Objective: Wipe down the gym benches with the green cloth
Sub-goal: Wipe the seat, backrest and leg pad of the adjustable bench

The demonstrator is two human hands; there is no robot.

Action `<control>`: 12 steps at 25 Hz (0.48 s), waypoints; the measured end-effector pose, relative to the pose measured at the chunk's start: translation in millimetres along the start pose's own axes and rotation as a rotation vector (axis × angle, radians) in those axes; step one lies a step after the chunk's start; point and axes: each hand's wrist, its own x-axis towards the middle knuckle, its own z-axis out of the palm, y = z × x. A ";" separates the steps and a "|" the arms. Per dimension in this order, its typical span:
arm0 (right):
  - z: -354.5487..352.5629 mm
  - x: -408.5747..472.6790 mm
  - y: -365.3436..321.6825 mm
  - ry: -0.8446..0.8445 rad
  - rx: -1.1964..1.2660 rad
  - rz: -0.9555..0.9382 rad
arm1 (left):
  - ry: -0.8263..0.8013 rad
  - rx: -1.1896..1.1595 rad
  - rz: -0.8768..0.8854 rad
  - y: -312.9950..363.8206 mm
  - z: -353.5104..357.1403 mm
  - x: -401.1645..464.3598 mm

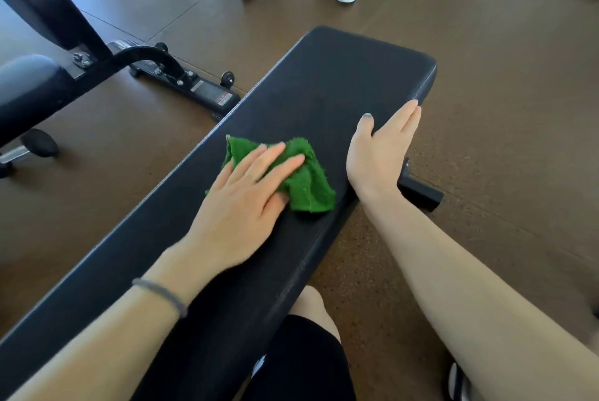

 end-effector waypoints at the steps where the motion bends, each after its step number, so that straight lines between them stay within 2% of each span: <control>1: 0.1 0.9 -0.1 0.002 -0.008 0.000 | 0.021 0.011 -0.031 -8.7 0.8 25.1; 3: -1.9 0.8 -0.4 0.001 -0.020 -0.001 | 0.039 -0.001 -0.182 -14.0 -1.3 88.3; 5: -2.3 0.5 -2.1 -0.013 -0.024 0.007 | 0.001 -0.035 -0.277 -13.4 -5.9 116.0; 7: -1.9 0.6 -1.5 -0.009 -0.017 0.014 | 0.010 -0.006 -0.218 -10.7 -4.3 82.4; 10: -1.4 0.3 0.0 -0.001 -0.002 0.012 | 0.009 -0.006 -0.117 -3.1 -5.9 -18.8; 12: 0.0 -0.1 1.4 0.007 0.002 0.010 | -0.023 0.005 -0.116 -13.8 -6.3 -20.5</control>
